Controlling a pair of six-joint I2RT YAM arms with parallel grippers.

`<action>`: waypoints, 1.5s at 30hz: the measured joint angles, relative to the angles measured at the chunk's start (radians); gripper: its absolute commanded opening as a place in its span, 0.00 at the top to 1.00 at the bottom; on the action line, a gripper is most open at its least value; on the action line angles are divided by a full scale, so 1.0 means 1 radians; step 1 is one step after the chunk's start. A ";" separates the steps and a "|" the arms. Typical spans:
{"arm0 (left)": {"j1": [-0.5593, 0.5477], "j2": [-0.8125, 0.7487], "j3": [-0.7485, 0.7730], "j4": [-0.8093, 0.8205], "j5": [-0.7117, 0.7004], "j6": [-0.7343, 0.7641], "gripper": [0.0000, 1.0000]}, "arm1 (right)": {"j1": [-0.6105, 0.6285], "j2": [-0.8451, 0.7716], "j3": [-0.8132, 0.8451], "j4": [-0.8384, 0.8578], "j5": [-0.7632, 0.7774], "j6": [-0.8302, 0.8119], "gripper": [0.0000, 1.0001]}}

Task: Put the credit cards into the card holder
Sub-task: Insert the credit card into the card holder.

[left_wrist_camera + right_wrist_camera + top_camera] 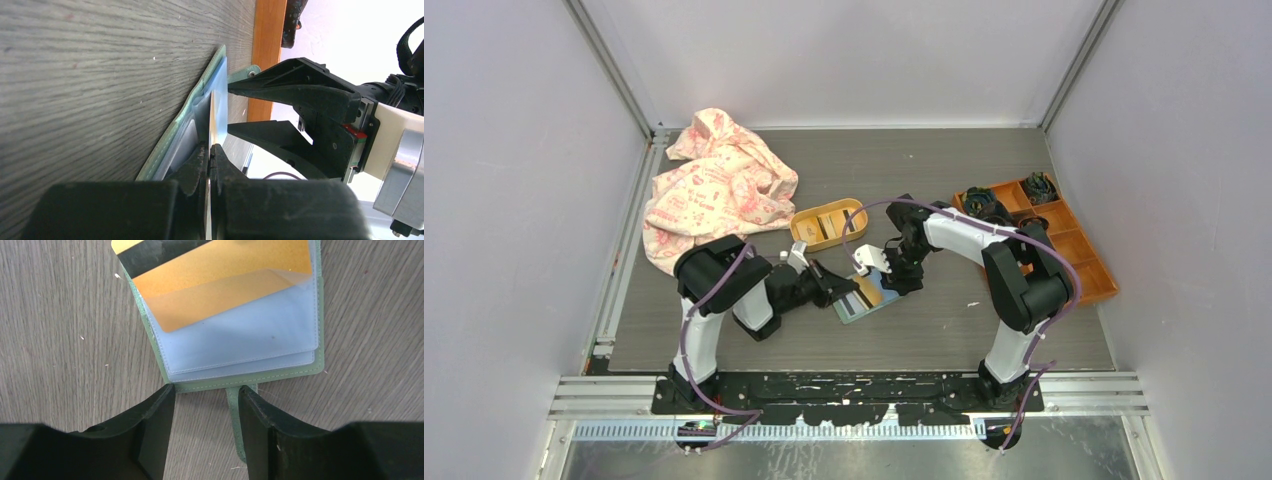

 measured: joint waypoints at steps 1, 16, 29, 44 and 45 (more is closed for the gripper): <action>0.000 0.003 0.005 0.000 0.001 0.000 1.00 | 0.000 0.000 0.000 0.000 0.000 0.000 0.46; 0.000 0.009 0.077 -0.080 0.035 0.002 1.00 | 0.002 0.000 0.002 -0.006 0.000 0.000 0.46; 0.001 0.009 0.130 -0.157 0.072 0.008 0.98 | 0.002 0.000 0.005 -0.023 0.030 0.008 0.43; 0.001 0.009 0.138 -0.165 0.078 0.009 0.90 | 0.006 -0.153 0.010 -0.013 -0.104 0.067 0.55; 0.001 0.009 0.139 -0.164 0.079 0.009 0.90 | 0.008 -0.170 0.002 -0.001 -0.131 0.069 0.63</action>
